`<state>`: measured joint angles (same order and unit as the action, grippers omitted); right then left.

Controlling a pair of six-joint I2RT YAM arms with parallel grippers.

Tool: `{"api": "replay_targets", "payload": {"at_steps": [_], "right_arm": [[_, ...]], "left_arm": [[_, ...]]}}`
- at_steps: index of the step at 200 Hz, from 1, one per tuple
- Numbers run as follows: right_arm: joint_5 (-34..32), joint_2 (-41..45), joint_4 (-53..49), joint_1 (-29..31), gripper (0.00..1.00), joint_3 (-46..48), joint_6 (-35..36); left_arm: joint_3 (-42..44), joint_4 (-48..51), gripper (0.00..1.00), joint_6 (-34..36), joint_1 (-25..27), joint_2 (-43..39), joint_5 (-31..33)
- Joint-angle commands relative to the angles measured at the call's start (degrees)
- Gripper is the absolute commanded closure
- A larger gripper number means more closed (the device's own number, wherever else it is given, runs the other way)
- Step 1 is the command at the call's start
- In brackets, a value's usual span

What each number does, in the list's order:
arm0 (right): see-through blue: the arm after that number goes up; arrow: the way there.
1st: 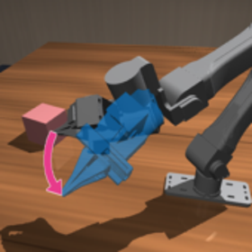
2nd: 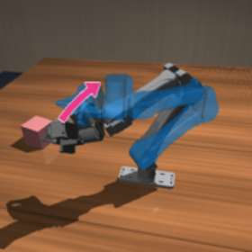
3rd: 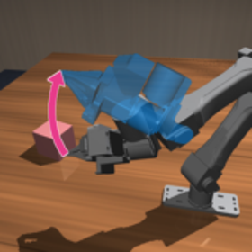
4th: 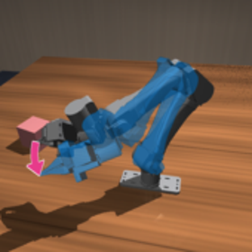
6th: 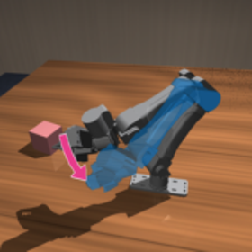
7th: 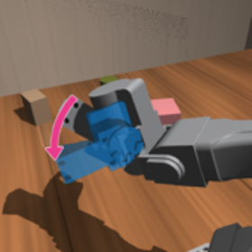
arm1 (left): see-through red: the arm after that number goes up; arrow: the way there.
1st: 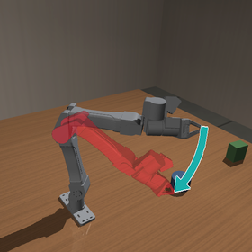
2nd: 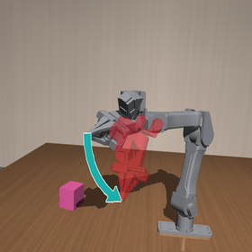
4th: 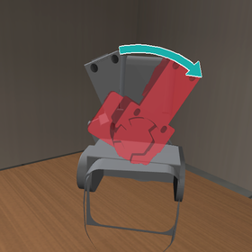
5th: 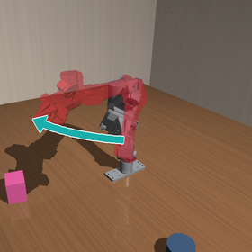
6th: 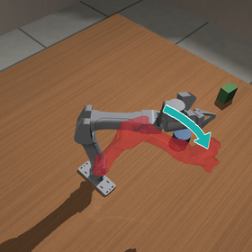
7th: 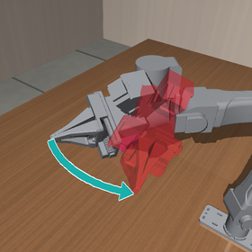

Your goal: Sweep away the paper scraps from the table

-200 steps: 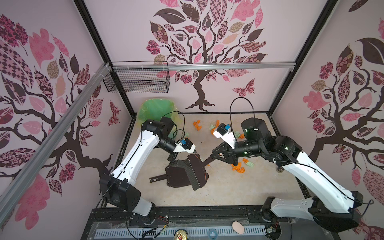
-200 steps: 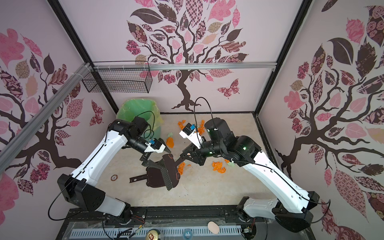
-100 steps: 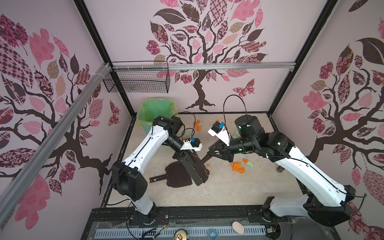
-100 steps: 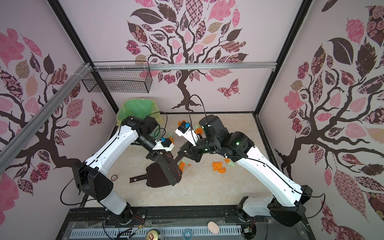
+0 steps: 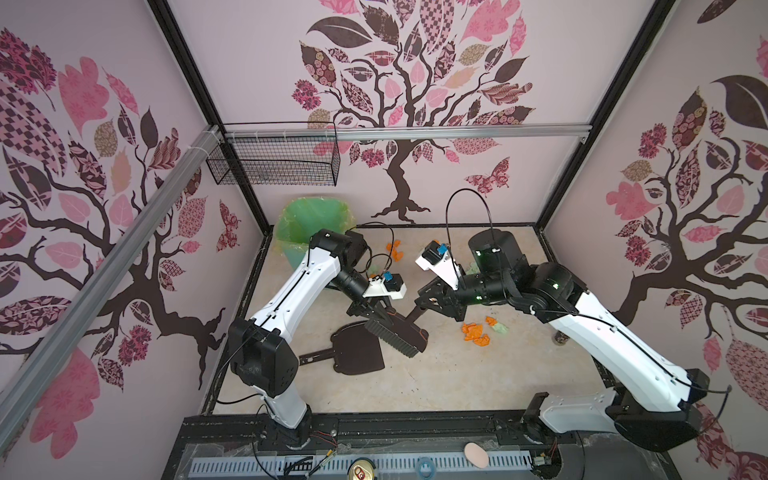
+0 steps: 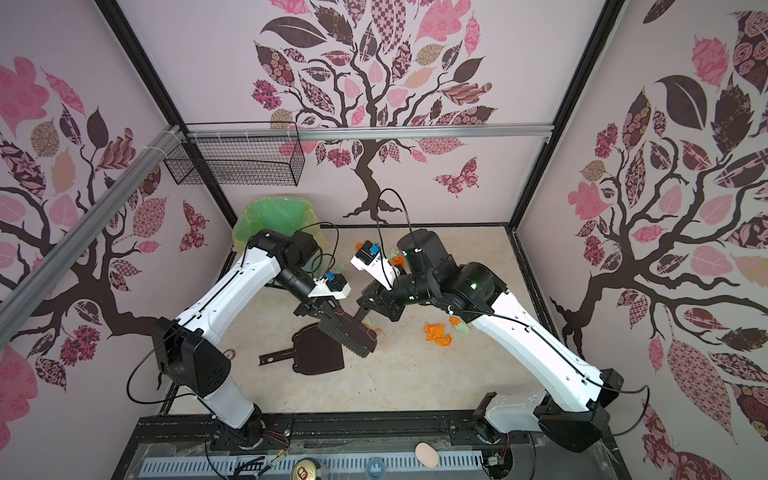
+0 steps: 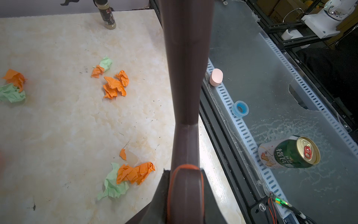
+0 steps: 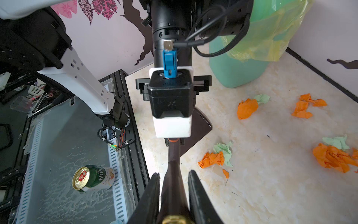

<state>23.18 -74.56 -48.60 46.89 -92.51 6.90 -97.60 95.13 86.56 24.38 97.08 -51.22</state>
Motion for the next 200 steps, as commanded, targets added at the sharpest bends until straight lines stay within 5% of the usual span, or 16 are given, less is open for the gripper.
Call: {"api": "replay_targets", "payload": {"at_steps": [1, 40, 46, 82, 104, 159, 200], "right_arm": [[0.49, -0.27, -0.93, 0.41, 1.0, -0.35, 0.75], [-1.65, -0.65, -1.72, 0.36, 1.0, -0.03, -0.09], [-1.92, -0.67, -1.68, 0.4, 1.0, 0.22, -0.33], [-7.72, -1.17, -1.48, 0.33, 1.0, 0.65, -3.64], [-17.06, -2.04, -1.67, 0.22, 1.0, -0.07, -6.85], [-36.6, -9.45, -4.72, -2.15, 1.0, -4.55, -16.99], [-42.4, -14.98, -7.1, -2.4, 1.0, -8.81, -17.66]], "left_arm": [[-3.68, 7.57, 0.6, -0.86, 0.14, 0.26, -1.11], [-7.63, 7.52, 0.46, -2.27, -2.18, -0.06, -3.69], [-8.3, 7.48, 0.37, -2.44, -2.89, -0.21, -4.08], [-11.58, 7.62, 0.37, -2.64, -10.17, -3.37, -7.02], [-8.02, 6.88, 0.37, 1.05, -18.26, -9.56, -7.87], [20.49, -2.76, 0.37, 14.01, -37.88, -26.38, 11.13], [49.78, -28.49, 0.37, 15.03, -41.7, -37.28, 24.3]]}}
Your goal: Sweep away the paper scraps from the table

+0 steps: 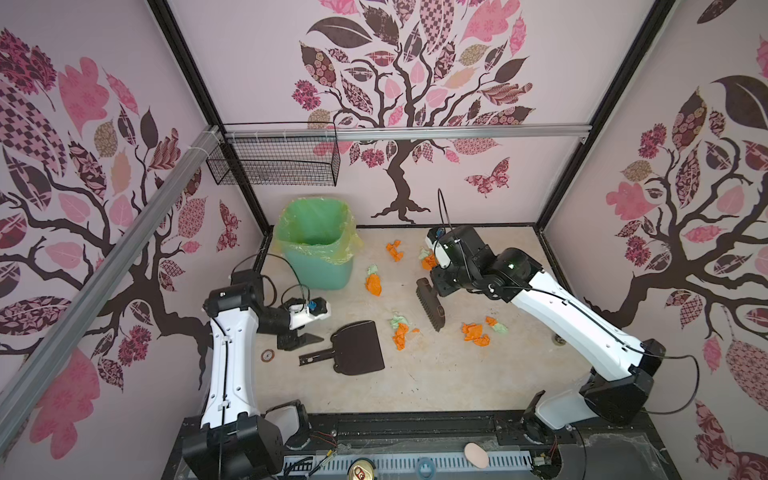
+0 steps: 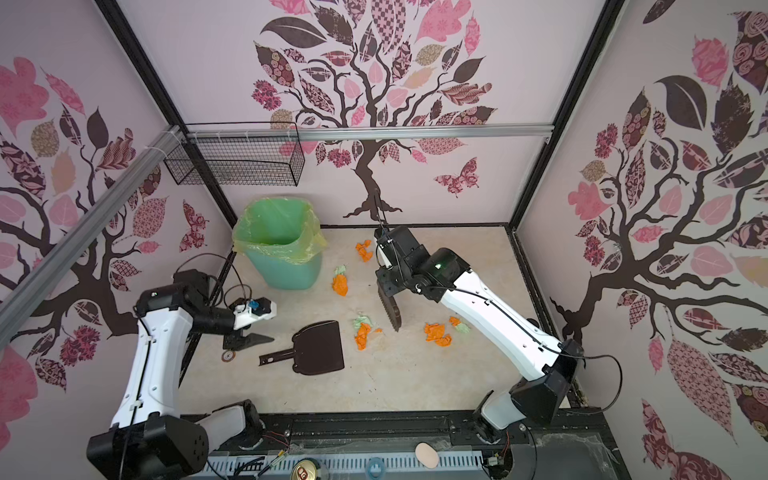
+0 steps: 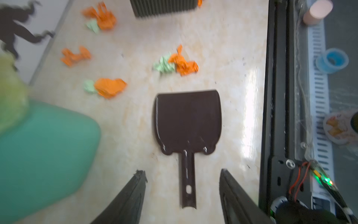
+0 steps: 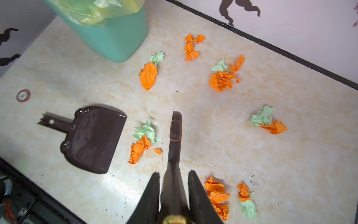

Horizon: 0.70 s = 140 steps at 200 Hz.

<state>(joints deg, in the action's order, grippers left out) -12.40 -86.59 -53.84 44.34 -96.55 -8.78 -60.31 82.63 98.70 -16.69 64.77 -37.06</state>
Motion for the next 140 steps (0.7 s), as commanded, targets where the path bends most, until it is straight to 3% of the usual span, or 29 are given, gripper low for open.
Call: {"api": "replay_targets", "payload": {"at_steps": [1, 27, 57, 63, 87, 119, 140], "right_arm": [[-7.0, -3.1, -2.0, 0.15, 1.0, -4.95, -1.97], [-9.54, -5.76, -5.0, 0.14, 1.0, -7.77, -1.55], [-9.04, -4.85, -5.44, 0.14, 1.0, -8.01, -2.01], [-9.04, -4.66, -5.5, 0.16, 1.0, -7.95, -2.03], [-8.02, -3.96, -4.98, 0.21, 1.0, -7.6, -2.21], [-7.64, -4.19, -4.4, 0.16, 1.0, -7.26, -2.12], [-6.83, -4.2, -3.62, 0.19, 1.0, -6.95, -2.21]], "left_arm": [[13.07, -16.53, 0.37, 2.9, -0.63, -5.3, 10.2], [22.32, -27.02, 0.37, 1.81, -0.63, -8.35, 9.83], [23.72, -28.98, 0.36, 1.27, -0.25, -3.54, 10.29], [24.91, -31.4, 0.31, 0.73, 0.17, -2.78, 11.35], [31.33, -43.05, 0.3, 1.75, 0.34, -1.61, 14.43], [29.34, -38.65, 0.3, 1.97, 0.74, 1.13, 13.45], [30.78, -41.84, 0.3, 1.87, 1.56, 2.89, 14.85]]}}
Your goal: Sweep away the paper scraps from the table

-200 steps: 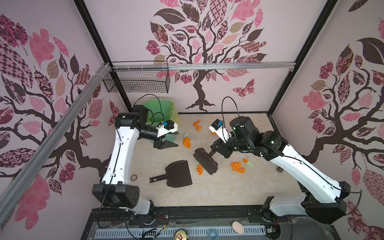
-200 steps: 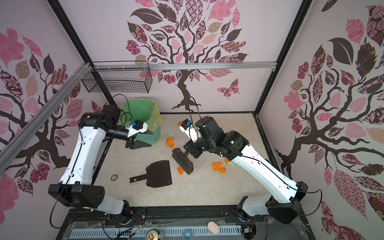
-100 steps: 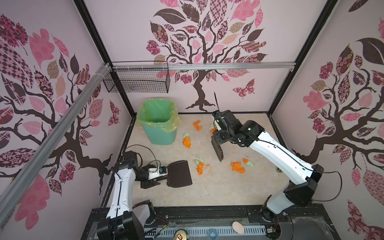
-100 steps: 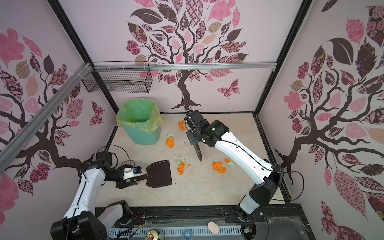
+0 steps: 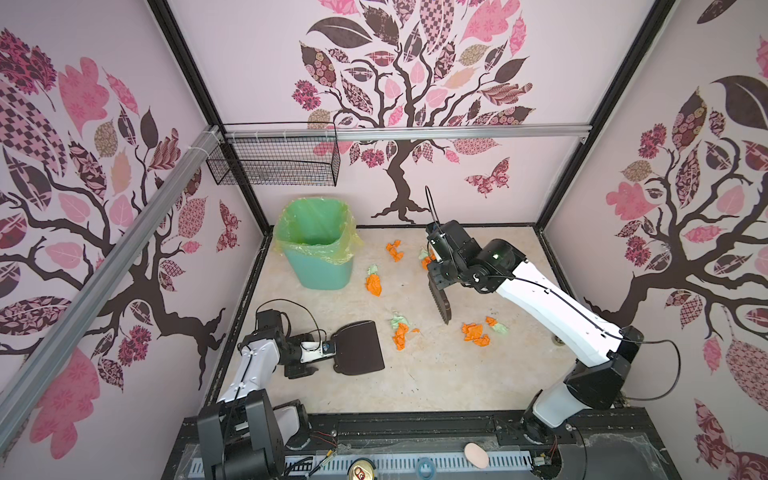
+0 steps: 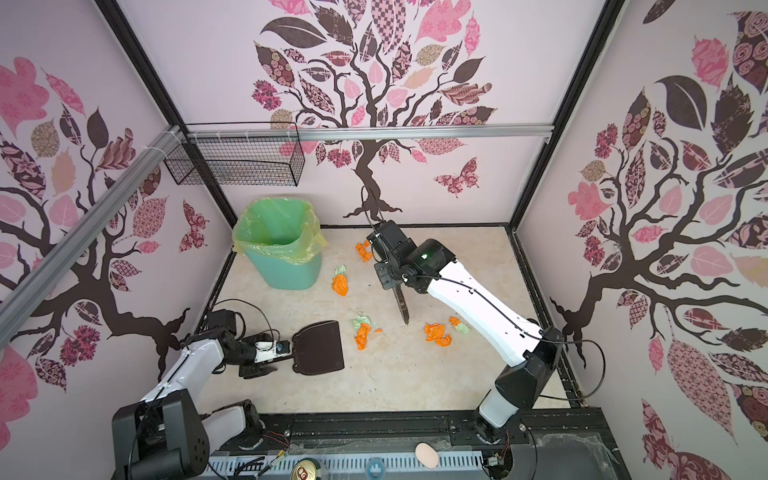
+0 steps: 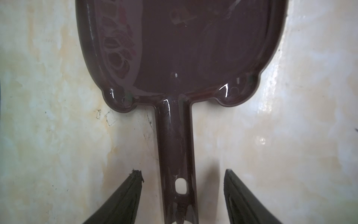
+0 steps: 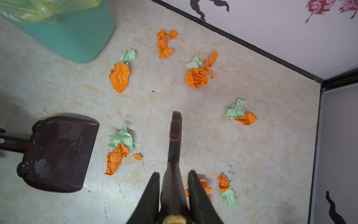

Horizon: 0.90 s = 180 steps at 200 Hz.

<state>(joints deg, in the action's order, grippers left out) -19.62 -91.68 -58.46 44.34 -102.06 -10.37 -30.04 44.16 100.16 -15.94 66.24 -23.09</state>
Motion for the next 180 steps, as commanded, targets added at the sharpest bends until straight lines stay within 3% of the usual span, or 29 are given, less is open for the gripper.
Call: {"api": "replay_targets", "payload": {"at_steps": [1, 58, 93, 122, 152, 180], "right_arm": [[0.46, 0.89, 1.03, 0.16, 1.0, -1.41, -0.62], [2.22, 1.58, 2.1, 0.16, 1.0, -0.05, -0.67], [2.13, 1.85, 1.68, 0.15, 1.0, 0.46, -0.53], [1.23, 1.43, 0.92, 0.14, 1.0, -0.01, -0.01], [-2.79, -1.07, -0.09, 0.18, 1.0, -2.25, 2.71], [-13.45, -10.4, -4.58, -0.18, 1.0, -12.84, 11.06]], "left_arm": [[0.6, -3.55, 0.3, 0.44, 0.87, 1.48, 0.91], [0.05, -5.87, 0.32, -2.19, 1.31, 7.06, 0.25], [0.32, -4.37, 0.58, -2.57, 1.49, 6.56, -1.15], [0.08, -2.82, 0.7, -2.6, 1.44, 5.75, -1.34], [-2.78, 3.31, 0.77, -3.12, 1.19, 4.11, -2.93], [-6.94, 9.54, 0.79, -4.96, 1.18, 2.88, -4.39]]}}
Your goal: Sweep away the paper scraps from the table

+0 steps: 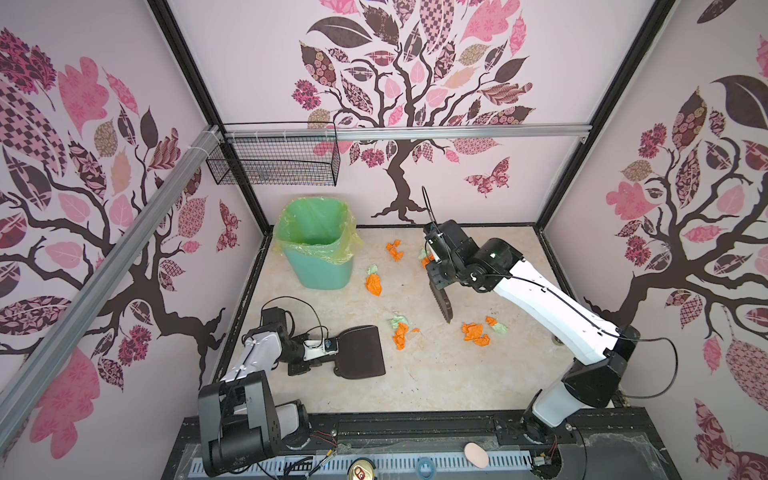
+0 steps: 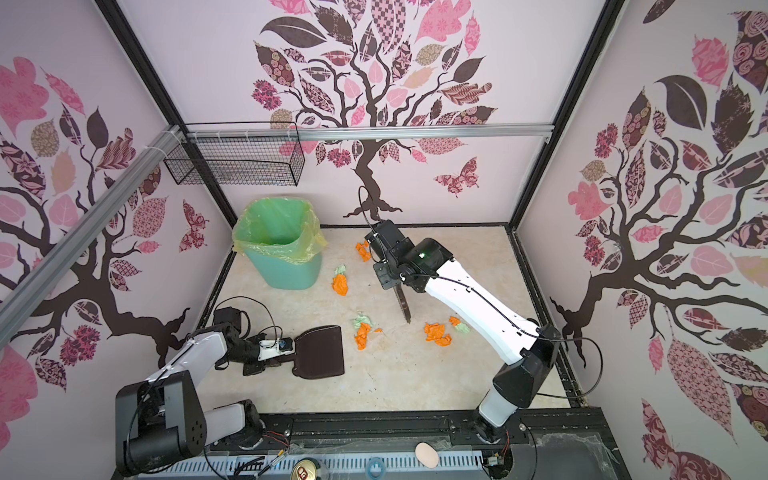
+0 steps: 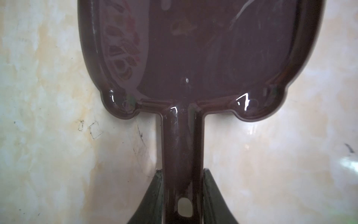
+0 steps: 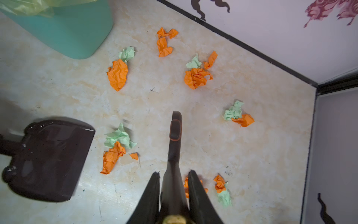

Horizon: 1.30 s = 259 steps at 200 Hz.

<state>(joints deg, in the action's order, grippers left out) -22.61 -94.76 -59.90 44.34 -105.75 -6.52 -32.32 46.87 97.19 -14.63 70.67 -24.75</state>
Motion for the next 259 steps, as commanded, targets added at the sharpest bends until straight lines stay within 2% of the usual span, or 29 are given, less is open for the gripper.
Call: {"api": "replay_targets", "payload": {"at_steps": [1, 20, 37, 44, 57, 69, 83, 96, 113, 126, 146, 181, 202, 259], "right_arm": [[-10.75, -7.7, -3.44, -0.29, 1.0, -9.57, 7.62], [-16.65, -14.84, -5.91, -1.48, 1.0, -18.29, 14.57], [-19.28, -20.05, -4.38, -3.24, 1.0, -24.08, 21.05], [-20.56, -20.75, -1.31, -3.95, 1.0, -23.79, 23.61], [-19.93, -21.38, 7.33, -5.4, 1.0, -19.89, 34.25], [-20.96, -21.29, 19.33, -7.05, 1.0, -13.58, 44.49], [-17.72, -23.05, 28.9, -9.92, 1.0, -13.45, 49.27], [-12.86, -26.01, 30.96, -12.22, 1.0, -16.91, 50.8], [-8.61, -31.14, 33.3, -13.76, 1.0, -21.12, 56.38], [-4.38, -30.91, 41.23, -14.43, 1.0, -15.8, 60.61], [-1.88, -33.78, 43.81, -14.89, 1.0, -15.32, 63.59], [5.13, -37.38, 40.96, -15.06, 1.0, -15.89, 60.23], [6.99, -37.87, 39.35, -14.4, 1.0, -14.61, 60.24], [8.92, -29.21, 34.81, -10.39, 1.0, -2.25, 60.52]], "left_arm": [[-4.81, 6.87, 0.79, -2.17, -0.13, -1.62, -2.79], [-7.23, 8.48, 0.8, -4.49, 0.09, -2.11, -2.29], [-8.74, 8.59, 0.82, -7.3, 1.55, -1.65, 0.33], [-9.16, 8.72, 0.83, -8.29, 2.04, -1.53, 1.26], [-9.77, 9.3, 0.84, -9.31, 2.34, -1.72, 2.03], [-10.0, 9.66, 0.84, -9.69, 2.38, -2.15, 2.33], [-10.0, 9.98, 0.85, -10.03, 2.05, -2.78, 2.95], [-9.75, 10.9, 0.85, -9.45, 1.47, -3.16, 2.7], [-9.52, 11.81, 0.85, -9.13, 0.84, -3.57, 2.35], [-9.43, 12.32, 0.85, -9.03, 0.51, -3.7, 1.82], [-9.13, 11.95, 0.85, -9.37, 0.31, -3.57, 1.46], [-9.46, 11.14, 0.85, -9.91, 0.06, -1.93, 1.4], [-9.56, 11.04, 0.85, -9.82, -0.35, -1.16, 1.33], [-9.74, 10.29, 0.85, -9.66, -0.66, -0.27, 0.89]]}}
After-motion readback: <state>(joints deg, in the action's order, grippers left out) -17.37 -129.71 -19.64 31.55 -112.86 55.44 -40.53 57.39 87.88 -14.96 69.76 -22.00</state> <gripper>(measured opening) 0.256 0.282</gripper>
